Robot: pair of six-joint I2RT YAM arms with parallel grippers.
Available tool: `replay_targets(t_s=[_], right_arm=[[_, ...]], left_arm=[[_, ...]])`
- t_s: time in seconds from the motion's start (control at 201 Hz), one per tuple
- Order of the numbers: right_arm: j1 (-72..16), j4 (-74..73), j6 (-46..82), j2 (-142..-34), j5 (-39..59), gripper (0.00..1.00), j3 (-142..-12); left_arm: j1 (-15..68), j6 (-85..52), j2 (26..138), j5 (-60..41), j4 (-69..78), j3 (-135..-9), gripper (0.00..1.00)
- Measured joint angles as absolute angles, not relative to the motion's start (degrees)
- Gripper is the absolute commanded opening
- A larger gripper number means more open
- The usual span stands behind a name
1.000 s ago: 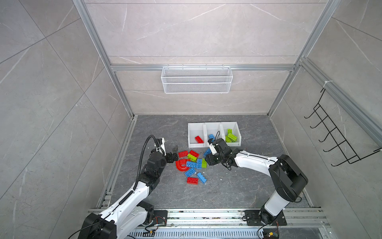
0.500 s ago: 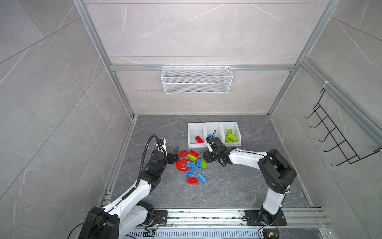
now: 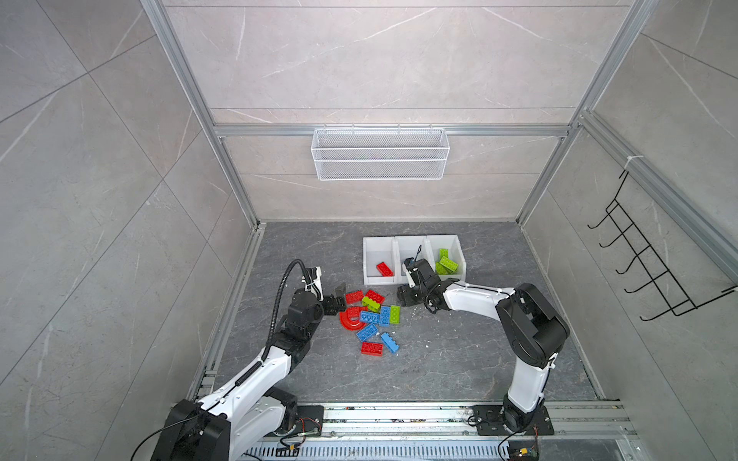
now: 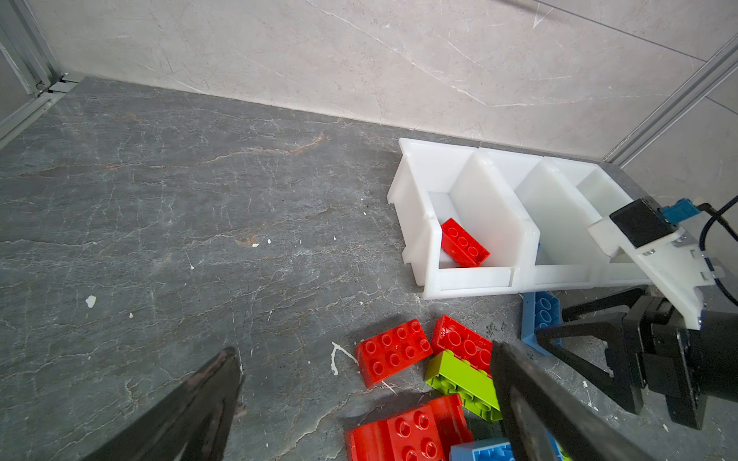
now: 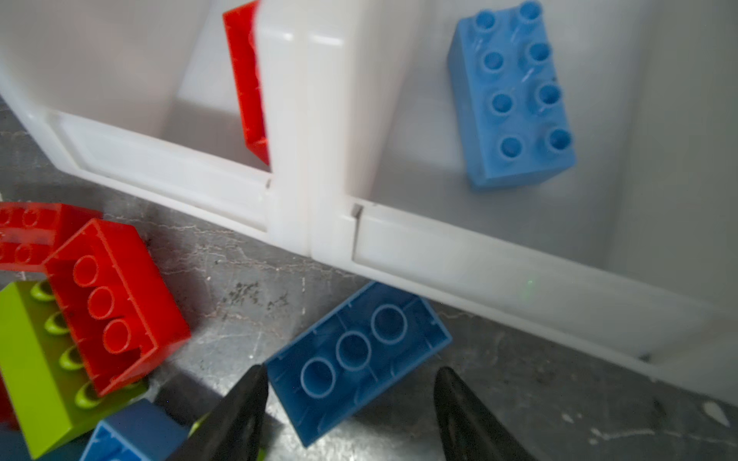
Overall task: Sort the legos into containers by color
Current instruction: 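Move the right gripper back over the pile to a blue brick, then lower the right gripper onto the blue brick and grasp it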
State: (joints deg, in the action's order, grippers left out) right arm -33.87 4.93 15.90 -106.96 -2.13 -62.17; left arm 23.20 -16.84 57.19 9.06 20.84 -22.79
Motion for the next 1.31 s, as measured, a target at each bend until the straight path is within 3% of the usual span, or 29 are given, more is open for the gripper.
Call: replay_targets(t_s=[0.393,0.881,1.135,1.309], right_arm=[[-29.3,5.1,17.6,-96.1,0.2,0.71,-54.2],[-32.4,4.5,17.1,-106.7,1.3,0.7,-61.2],[-33.1,7.0,15.2,-110.7,-5.0,0.58,-65.2],[-33.1,7.7,14.6,-110.6,-6.8,0.41,-65.1]], left_arm=[[23.2,-16.5,56.8,9.4,20.9,-22.8,1.0],[23.2,-16.5,58.3,9.4,21.0,-22.8,1.0],[23.2,-16.5,58.3,9.4,21.0,-22.8,1.0],[23.2,-16.5,58.3,9.4,21.0,-22.8,1.0]])
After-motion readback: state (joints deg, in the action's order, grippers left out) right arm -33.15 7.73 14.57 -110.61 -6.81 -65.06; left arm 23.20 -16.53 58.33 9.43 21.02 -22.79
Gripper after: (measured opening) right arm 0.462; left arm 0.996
